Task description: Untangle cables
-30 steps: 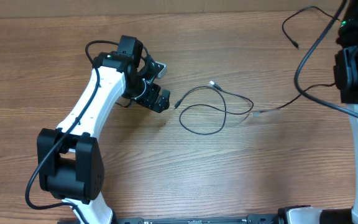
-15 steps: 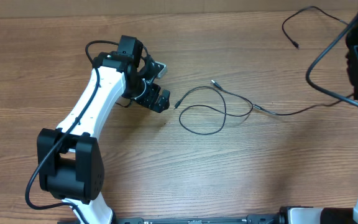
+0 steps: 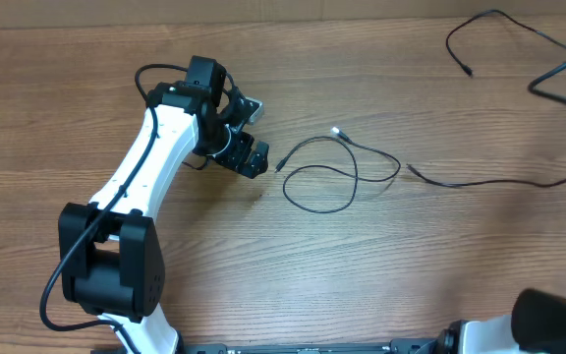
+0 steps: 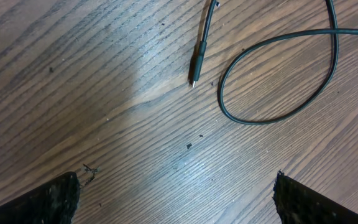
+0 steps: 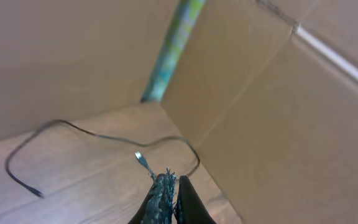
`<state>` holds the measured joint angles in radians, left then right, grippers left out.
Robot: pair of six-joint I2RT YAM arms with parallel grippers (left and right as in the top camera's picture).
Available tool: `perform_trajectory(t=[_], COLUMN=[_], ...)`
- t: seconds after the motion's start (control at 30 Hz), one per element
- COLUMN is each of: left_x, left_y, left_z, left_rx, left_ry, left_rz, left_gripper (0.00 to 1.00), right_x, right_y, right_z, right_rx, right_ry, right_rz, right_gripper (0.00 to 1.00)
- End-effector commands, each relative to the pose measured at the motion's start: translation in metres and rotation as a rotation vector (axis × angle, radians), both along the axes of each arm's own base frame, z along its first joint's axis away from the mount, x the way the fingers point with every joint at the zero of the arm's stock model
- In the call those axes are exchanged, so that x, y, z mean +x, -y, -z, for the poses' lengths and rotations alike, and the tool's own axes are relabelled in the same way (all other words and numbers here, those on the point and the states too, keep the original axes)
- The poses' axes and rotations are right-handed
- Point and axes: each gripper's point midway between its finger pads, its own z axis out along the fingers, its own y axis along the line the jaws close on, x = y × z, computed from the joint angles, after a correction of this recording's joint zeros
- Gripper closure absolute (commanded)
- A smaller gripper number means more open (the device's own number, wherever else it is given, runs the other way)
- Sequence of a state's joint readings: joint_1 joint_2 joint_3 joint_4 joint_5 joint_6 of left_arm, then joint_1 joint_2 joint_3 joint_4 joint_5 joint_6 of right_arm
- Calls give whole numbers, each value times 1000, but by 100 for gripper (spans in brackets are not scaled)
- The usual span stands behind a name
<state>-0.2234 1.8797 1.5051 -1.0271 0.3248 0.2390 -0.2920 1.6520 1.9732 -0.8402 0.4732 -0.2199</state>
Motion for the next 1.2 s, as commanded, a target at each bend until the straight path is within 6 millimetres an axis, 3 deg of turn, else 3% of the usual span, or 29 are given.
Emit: perform_trajectory(t=[0.0,0.1,0.2,0.4,0.57,0.73,0.9,1.17], left_x=[-2,-2,-2,-2,-2,-2,-2,-2], left_y=[5,5,5,5,5,5,5,5], left_z=[4,4,4,4,4,4,4,4], left_rx=[2,2,2,2,2,2,2,2], left_ry=[-12,-12,-12,-12,-12,-12,-12,-12], left_rz=[9,9,9,9,9,9,9,9], left_gripper=[0,0,0,0,1,0,0,0], right_x=[11,28,45,70,80,85,86,66], right_y=[19,24,7,-49,-55,-35,1,95], right_z=[20,46,58,54,54,88,134,214], right_rx=[90,213,304,462,478,537,616,672], right_ry=[15,29,34,100,125,81,39,-11], right_rz=[-7,-79,-211,-535,-589,-547,-456,-239], right_gripper=[96,96,96,96,96,96,96,96])
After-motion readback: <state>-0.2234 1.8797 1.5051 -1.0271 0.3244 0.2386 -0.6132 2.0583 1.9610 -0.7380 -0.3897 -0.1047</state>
